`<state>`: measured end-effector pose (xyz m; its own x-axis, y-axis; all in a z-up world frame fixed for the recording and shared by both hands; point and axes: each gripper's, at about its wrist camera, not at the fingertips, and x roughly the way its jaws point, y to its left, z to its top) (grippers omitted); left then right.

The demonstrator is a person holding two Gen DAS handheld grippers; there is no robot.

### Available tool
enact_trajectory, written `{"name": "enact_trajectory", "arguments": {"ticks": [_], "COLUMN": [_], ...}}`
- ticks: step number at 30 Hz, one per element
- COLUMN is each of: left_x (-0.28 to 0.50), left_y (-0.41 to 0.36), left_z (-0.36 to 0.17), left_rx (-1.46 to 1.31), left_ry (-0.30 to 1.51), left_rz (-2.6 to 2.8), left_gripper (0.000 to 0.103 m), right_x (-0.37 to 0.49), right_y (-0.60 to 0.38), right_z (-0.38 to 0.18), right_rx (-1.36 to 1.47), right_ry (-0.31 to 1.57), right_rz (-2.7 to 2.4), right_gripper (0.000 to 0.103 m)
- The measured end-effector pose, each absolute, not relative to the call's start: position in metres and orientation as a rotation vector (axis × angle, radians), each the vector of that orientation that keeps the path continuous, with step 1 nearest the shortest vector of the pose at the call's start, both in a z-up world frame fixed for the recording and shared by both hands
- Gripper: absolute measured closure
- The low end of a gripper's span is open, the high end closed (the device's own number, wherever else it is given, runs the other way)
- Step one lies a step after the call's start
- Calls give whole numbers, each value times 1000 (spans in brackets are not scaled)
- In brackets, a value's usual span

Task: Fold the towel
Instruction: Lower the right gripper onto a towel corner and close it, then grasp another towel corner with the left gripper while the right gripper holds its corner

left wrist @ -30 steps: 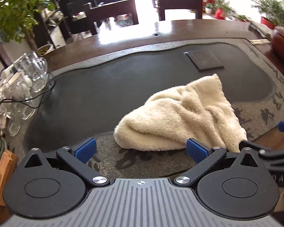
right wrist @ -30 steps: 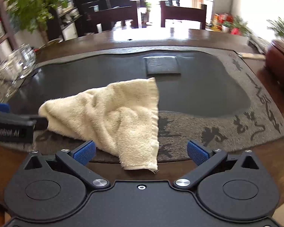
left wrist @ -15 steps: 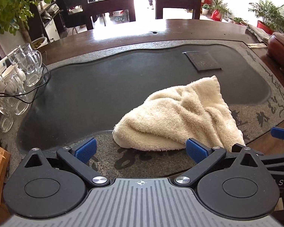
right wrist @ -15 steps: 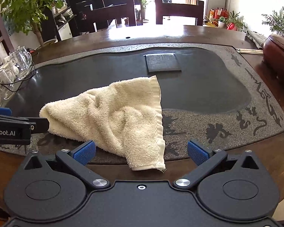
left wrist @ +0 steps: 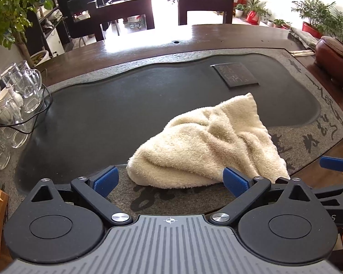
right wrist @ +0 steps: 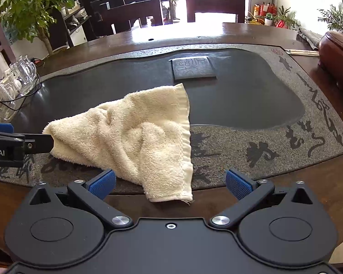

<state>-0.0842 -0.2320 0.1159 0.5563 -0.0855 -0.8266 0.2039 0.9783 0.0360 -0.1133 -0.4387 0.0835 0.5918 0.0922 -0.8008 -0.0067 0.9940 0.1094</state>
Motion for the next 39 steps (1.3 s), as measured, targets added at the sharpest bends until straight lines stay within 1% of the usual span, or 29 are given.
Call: {"name": "enact_trajectory", "arguments": {"ticks": [5, 6, 7, 11, 12, 14, 15, 18, 20, 22, 27, 30, 31, 33, 36, 39], "left_x": [-81, -80, -79, -76, -74, -70, -69, -62, -59, -54, -42, -36, -33, -26, -19, -2], "left_y": [-241, -242, -243, -246, -246, -247, -248, -252, -255, -262, -279, -286, -289, -297, -306, -323], "left_z": [114, 114, 114, 117, 118, 120, 120, 124, 124, 125, 123, 121, 120, 119, 119, 118], "left_rx": [156, 162, 165, 174, 175, 180, 181, 188, 192, 206, 239, 243, 244, 252, 265, 282], "left_ry": [974, 975, 974, 961, 958, 951, 949, 937, 934, 929, 923, 931, 934, 938, 934, 926], "left_rz": [-191, -194, -195, -201, -201, -200, -201, -209, -216, -232, -267, -282, -290, -315, -348, -416], "left_gripper": [7, 7, 8, 8, 8, 8, 8, 8, 8, 8, 8, 8, 8, 8, 8, 8], "right_x": [-111, -110, -108, -102, -101, -98, -97, -93, -92, -91, -90, -90, -90, -89, -89, -88], "right_y": [-441, -441, -442, -444, -443, -444, -444, -445, -445, -444, -446, -448, -448, -449, -451, -451], "right_z": [77, 76, 74, 68, 66, 64, 62, 58, 56, 55, 52, 53, 53, 53, 54, 55], "right_rx": [101, 102, 111, 144, 142, 148, 154, 165, 155, 156, 160, 159, 159, 165, 173, 168], "right_ry": [944, 945, 951, 974, 977, 986, 994, 1012, 1018, 1028, 1039, 1038, 1039, 1037, 1037, 1038], "right_rz": [68, 69, 73, 85, 90, 96, 99, 106, 114, 124, 141, 150, 154, 159, 174, 181], "right_gripper": [0, 2, 7, 9, 11, 20, 22, 24, 28, 38, 47, 55, 59, 63, 73, 74]}}
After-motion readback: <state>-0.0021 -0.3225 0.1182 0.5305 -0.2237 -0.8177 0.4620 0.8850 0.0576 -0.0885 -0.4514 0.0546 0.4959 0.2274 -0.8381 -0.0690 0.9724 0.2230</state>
